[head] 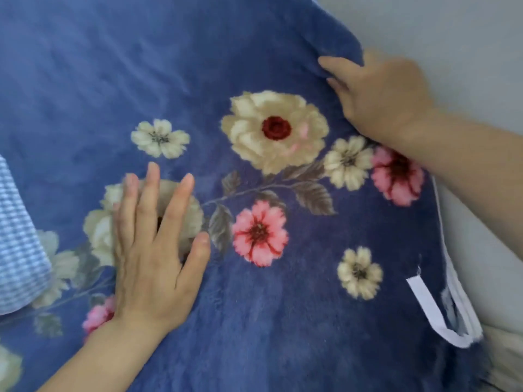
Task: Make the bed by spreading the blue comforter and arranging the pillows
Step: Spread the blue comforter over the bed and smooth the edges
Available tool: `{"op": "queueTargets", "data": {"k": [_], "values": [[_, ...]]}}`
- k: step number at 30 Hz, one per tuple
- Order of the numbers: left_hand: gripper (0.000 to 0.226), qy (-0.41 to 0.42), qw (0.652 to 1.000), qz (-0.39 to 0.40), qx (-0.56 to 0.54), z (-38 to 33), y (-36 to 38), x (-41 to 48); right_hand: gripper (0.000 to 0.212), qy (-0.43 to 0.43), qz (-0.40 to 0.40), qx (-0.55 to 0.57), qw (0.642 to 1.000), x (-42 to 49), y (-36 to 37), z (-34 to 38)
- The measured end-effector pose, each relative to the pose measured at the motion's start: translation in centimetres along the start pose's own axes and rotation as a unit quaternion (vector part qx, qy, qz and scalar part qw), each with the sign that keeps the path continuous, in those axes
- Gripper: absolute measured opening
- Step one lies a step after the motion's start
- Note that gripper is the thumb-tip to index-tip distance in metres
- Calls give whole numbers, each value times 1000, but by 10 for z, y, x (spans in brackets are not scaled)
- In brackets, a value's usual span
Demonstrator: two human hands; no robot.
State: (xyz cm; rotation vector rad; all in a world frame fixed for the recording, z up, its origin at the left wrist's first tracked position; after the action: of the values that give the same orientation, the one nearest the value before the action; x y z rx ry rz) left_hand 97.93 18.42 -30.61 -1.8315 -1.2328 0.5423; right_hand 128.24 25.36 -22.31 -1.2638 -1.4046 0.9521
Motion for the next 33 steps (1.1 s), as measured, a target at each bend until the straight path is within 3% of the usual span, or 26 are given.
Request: {"op": "queueTargets", "data": {"k": [4,7,11,14,16,18,20,22,23,24,26,28,30,32,33], "values": [[68,-67,992,68,83,3,37,26,45,102,116,26,988,-22,83,21],[69,-56,988,60,128,9,52,29,46,207,80,85,971,-33,108,9],[71,-64,987,67,128,10,52,29,48,238,130,215,938,-48,119,-1],[72,-76,986,80,125,12,53,31,48,244,85,137,956,-80,93,18],[73,-72,986,79,124,12,51,32,49,198,66,153,966,-125,66,49],[73,-69,987,73,122,11,50,32,53,144,113,196,963,-197,56,71],[73,-58,989,72,118,11,51,30,62,250,178,219,926,-273,67,44],[71,-31,988,81,131,10,55,25,65,412,205,258,850,-331,78,7],[72,-33,988,83,129,10,56,22,60,448,202,270,828,-344,79,3],[72,-45,989,81,118,8,57,16,56,453,192,274,826,-349,73,7],[71,-53,992,75,92,-13,63,-3,52,422,129,253,861,-359,47,24],[69,-19,992,97,77,-53,75,-40,51,400,84,238,881,-389,27,42],[69,51,985,146,73,-102,91,-90,51,423,66,223,876,-433,17,50],[67,138,968,197,77,-150,109,-147,52,492,71,176,850,-483,11,50],[66,180,956,217,79,-171,117,-174,53,547,70,178,815,-509,11,50]]}}
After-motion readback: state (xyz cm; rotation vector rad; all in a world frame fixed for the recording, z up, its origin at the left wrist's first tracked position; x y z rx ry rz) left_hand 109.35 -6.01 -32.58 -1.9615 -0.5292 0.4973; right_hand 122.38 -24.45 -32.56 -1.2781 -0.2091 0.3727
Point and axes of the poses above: each hand's wrist, its own x-axis towards the middle knuckle, its own y-axis out of the palm, z = x × y, the point moved 8 cm from there along x, towards the middle knuckle
